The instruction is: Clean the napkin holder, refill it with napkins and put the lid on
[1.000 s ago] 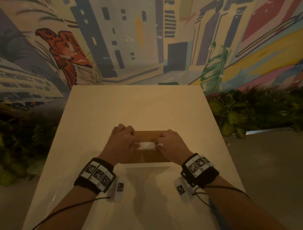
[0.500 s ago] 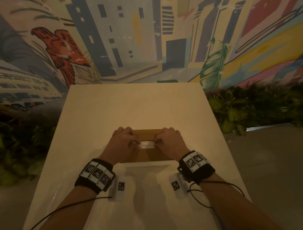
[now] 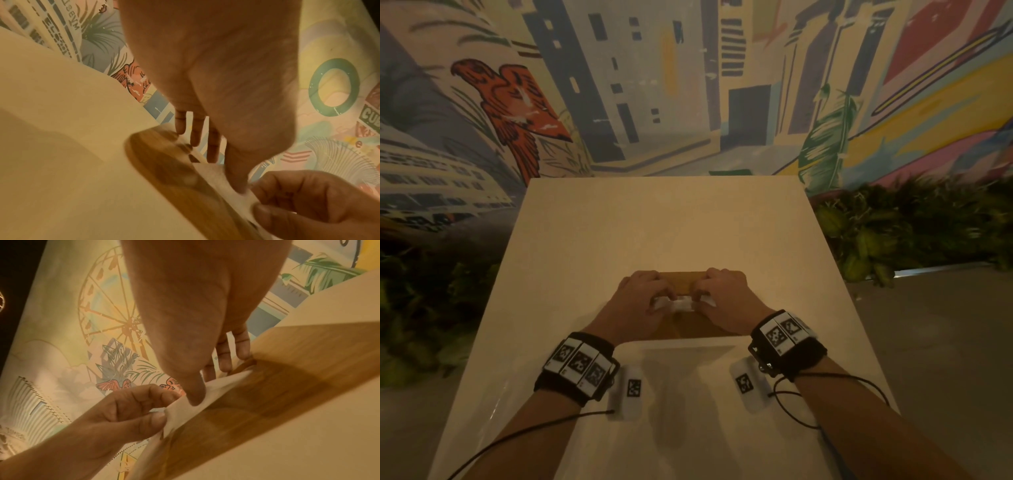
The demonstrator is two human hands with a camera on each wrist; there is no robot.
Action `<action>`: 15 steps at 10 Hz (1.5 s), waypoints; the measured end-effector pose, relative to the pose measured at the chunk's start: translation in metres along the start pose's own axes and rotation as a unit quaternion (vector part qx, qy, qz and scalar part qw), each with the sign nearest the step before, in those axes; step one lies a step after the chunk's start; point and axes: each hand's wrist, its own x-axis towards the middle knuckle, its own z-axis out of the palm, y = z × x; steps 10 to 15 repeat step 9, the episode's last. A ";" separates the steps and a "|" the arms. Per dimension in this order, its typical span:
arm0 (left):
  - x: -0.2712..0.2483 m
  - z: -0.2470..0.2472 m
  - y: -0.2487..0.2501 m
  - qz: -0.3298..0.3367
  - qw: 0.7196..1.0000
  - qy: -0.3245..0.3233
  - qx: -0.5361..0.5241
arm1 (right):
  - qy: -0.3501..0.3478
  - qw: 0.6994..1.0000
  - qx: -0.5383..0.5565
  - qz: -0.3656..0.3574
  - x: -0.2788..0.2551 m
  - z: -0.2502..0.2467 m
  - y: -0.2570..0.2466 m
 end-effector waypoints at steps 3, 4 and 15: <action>-0.014 0.004 -0.002 -0.028 0.997 -0.023 0.068 | -0.026 0.999 -0.047 -0.004 0.000 -0.004 -0.016; -0.013 0.003 -0.003 -0.031 0.997 -0.025 0.067 | -0.023 0.996 -0.091 -0.004 0.000 -0.009 -0.021; -0.013 0.001 0.000 -0.024 1.000 -0.010 0.017 | 0.021 0.995 -0.090 -0.024 -0.002 -0.029 -0.033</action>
